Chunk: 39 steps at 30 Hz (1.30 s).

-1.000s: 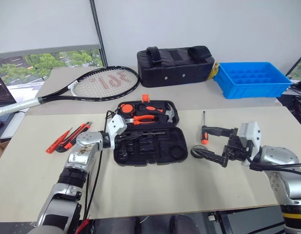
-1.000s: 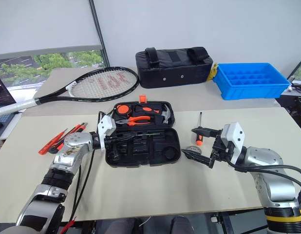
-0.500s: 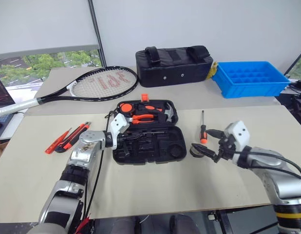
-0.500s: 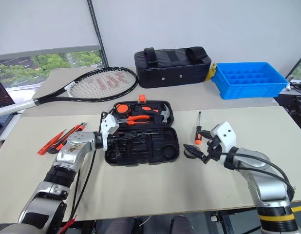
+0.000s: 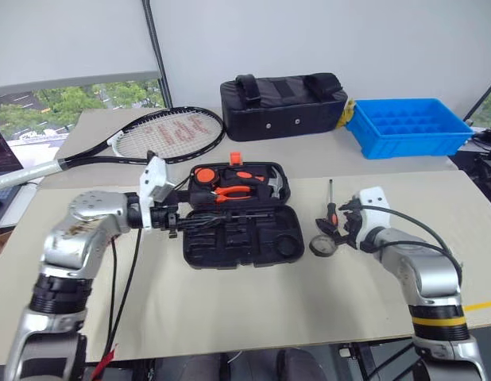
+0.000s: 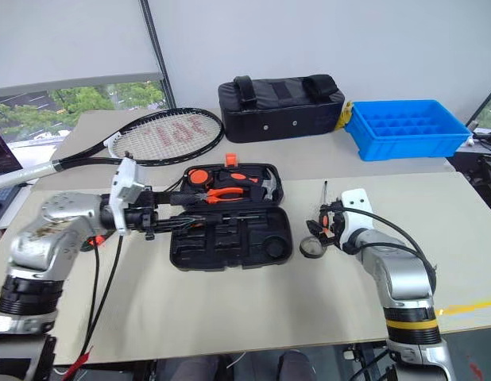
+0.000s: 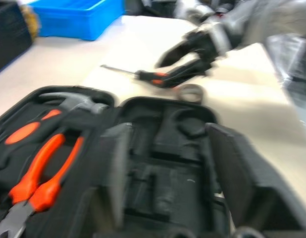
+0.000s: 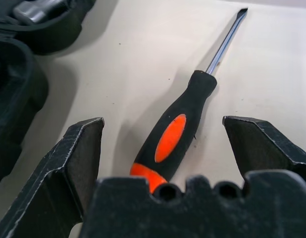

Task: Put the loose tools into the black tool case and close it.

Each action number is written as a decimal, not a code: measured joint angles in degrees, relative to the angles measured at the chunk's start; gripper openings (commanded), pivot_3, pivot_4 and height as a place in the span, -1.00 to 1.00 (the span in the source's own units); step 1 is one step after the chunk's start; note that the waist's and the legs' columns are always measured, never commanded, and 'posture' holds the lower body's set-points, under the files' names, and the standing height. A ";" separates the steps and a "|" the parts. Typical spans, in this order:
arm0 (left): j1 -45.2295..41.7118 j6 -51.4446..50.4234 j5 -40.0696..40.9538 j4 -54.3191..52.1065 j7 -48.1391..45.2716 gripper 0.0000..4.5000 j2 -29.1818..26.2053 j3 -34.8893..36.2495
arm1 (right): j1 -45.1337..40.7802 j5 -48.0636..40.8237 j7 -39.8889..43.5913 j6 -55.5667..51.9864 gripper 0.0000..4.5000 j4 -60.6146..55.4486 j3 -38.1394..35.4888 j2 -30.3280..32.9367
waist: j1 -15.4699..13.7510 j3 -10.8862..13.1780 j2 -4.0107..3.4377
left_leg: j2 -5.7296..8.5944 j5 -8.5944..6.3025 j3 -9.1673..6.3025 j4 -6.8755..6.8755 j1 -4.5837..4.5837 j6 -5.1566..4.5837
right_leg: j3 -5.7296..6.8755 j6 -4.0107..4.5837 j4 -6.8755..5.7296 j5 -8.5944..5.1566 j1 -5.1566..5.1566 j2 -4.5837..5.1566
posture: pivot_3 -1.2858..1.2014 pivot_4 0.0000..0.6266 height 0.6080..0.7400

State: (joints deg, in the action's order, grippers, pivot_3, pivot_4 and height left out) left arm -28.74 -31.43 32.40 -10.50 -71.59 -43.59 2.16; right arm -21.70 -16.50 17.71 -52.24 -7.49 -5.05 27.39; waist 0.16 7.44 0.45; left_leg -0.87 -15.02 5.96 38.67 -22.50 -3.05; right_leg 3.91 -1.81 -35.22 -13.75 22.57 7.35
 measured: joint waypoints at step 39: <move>26.07 -3.74 10.58 -13.82 2.14 1.00 -12.21 21.87 | -21.05 9.66 54.79 68.61 -0.59 35.49 22.07 2.69 | 0.62 0.20 0.12 | -0.07 0.16 0.33 -0.36 -0.05 0.28 | -0.32 0.07 0.00 -0.01 0.45 -0.14 | 0.03 -0.52 1.00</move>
State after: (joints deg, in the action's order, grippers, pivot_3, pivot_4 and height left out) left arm -2.66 -35.17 42.98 -24.32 -69.45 -55.80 24.03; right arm -42.75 -6.84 72.49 16.38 28.00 17.02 30.08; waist 0.78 7.64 0.57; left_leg -0.94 -14.86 6.28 38.31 -22.55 -2.77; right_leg 3.59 -1.74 -35.22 -13.76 23.02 7.21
